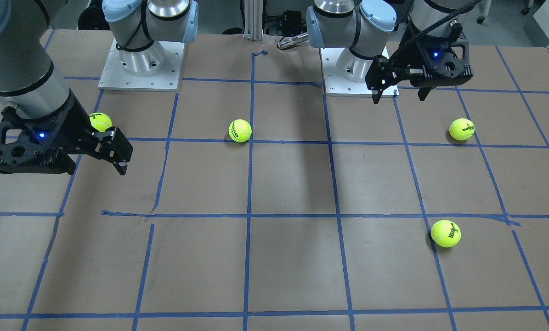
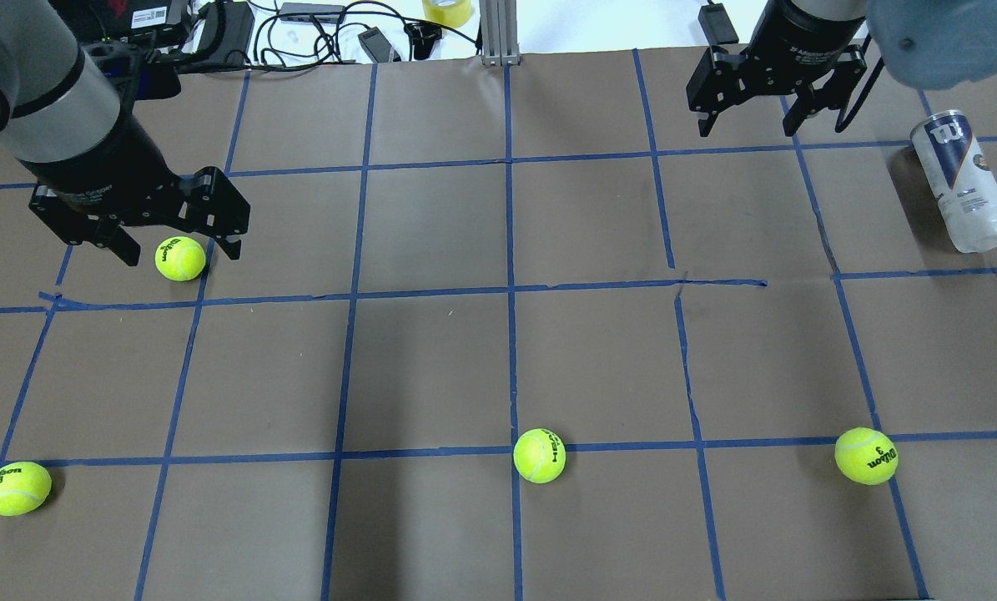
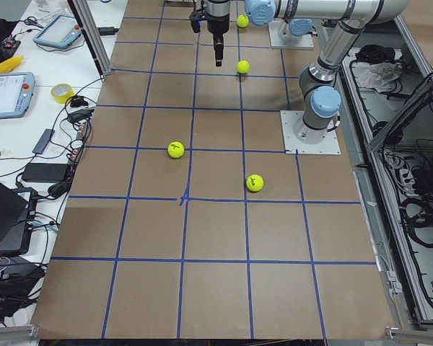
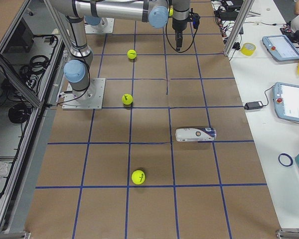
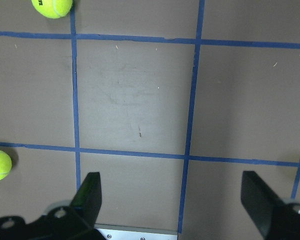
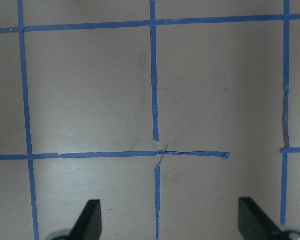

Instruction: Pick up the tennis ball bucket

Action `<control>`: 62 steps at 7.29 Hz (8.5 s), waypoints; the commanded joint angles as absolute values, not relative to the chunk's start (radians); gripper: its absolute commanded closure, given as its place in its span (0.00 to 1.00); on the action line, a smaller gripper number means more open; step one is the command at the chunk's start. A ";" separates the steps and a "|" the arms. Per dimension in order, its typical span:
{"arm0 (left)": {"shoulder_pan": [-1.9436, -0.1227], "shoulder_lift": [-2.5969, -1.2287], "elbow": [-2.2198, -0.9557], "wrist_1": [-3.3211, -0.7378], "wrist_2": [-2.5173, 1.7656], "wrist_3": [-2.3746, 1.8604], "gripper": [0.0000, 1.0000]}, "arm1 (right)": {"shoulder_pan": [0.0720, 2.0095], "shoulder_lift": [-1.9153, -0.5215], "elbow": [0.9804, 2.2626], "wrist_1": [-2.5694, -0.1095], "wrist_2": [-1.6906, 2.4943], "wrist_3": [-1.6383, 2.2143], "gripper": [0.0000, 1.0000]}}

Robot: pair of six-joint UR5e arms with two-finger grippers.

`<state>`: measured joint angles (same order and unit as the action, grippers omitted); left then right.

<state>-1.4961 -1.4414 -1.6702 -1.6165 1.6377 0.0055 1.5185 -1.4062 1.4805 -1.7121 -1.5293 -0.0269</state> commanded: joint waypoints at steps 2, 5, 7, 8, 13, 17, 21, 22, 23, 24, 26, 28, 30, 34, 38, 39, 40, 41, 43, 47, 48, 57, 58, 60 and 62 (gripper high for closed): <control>-1.496 -1.453 -1.669 -1.612 1.637 0.005 0.00 | 1.519 -1.402 1.505 -1.704 -1.529 -0.040 0.00; -1.493 -1.453 -1.677 -1.617 1.638 0.009 0.00 | 1.519 -1.396 1.534 -1.730 -1.549 0.010 0.22; -1.491 -1.447 -1.680 -1.614 1.640 0.008 0.00 | 1.485 -1.311 1.514 -1.814 -1.537 -0.087 0.00; -1.491 -1.450 -1.678 -1.611 1.637 0.009 0.00 | 1.430 -1.269 1.461 -1.839 -1.546 -0.100 0.00; -1.491 -1.448 -1.689 -1.603 1.635 0.008 0.00 | 1.145 -0.898 1.091 -1.854 -1.583 -0.276 0.00; -1.491 -1.443 -1.684 -1.600 1.632 0.009 0.00 | 1.049 -0.710 0.965 -1.960 -1.614 -0.437 0.00; -1.491 -1.442 -1.689 -1.600 1.629 0.009 0.00 | 1.032 -0.654 0.969 -1.982 -1.621 -0.495 0.00; -1.491 -1.442 -1.686 -1.600 1.628 0.008 0.00 | 1.032 -0.643 0.971 -1.982 -1.620 -0.499 0.00; -1.491 -1.443 -1.689 -1.600 1.631 0.009 0.00 | 1.032 -0.644 0.974 -1.982 -1.620 -0.502 0.00; -1.491 -1.443 -1.690 -1.600 1.628 0.008 0.00 | 1.032 -0.643 0.974 -1.997 -1.620 -0.538 0.05; -1.491 -1.443 -1.693 -1.600 1.631 0.008 0.00 | 1.032 -0.647 0.974 -1.997 -1.597 -0.552 0.24; -1.491 -1.442 -1.692 -1.600 1.628 0.003 0.00 | 1.032 -0.655 0.979 -1.991 -1.562 -0.586 0.38; -1.488 -1.443 -1.681 -1.600 1.634 0.009 0.00 | 1.032 -0.679 0.977 -1.974 -1.563 -0.654 0.57; -1.486 -1.440 -1.674 -1.601 1.635 0.002 0.00 | 1.110 -0.828 1.063 -1.744 -1.551 -0.878 0.89; -1.480 -1.442 -1.671 -1.600 1.620 0.087 0.00 | 1.328 -1.049 1.279 -1.773 -1.597 -1.102 0.97; -1.468 -1.440 -1.663 -1.601 1.618 0.112 0.00 | 1.418 -1.052 1.296 -1.807 -1.597 -1.171 0.97; -1.448 -1.440 -1.655 -1.601 1.617 0.139 0.00 | 1.502 -1.054 1.299 -1.840 -1.597 -1.198 0.98; -1.431 -1.439 -1.652 -1.601 1.618 0.165 0.00 | 1.576 -1.055 1.298 -1.853 -1.597 -1.213 0.97; -1.408 -1.439 -1.641 -1.594 1.621 0.167 0.00 | 1.694 -1.057 1.301 -1.867 -1.629 -1.206 0.97; -1.385 -1.436 -1.641 -1.592 1.628 0.166 0.00 | 1.929 -1.007 1.322 -1.884 -1.611 -1.190 0.98; -1.384 -1.436 -1.643 -1.592 1.626 0.166 0.00 | 1.971 -0.997 1.359 -1.958 -1.605 -1.178 0.98; -1.385 -1.433 -1.652 -1.592 1.626 0.152 0.00 | 1.982 -0.980 1.489 -2.187 -1.431 -1.043 0.00; -1.384 -1.440 -1.643 -1.594 1.629 0.150 0.00 | 1.988 -0.983 1.489 -2.200 -1.428 -1.037 0.00; -1.384 -1.439 -1.641 -1.597 1.631 0.149 0.00 | 1.976 -1.003 1.460 -2.209 -1.427 -1.031 0.00; -1.381 -1.451 -1.646 -1.598 1.618 0.146 0.00 | 1.930 -1.092 1.454 -2.180 -1.430 -0.979 0.00</control>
<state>-1.3826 -1.4451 -1.6429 -1.5989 1.6260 0.1475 1.9556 -1.0371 1.4575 -2.1994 -1.4276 -1.0174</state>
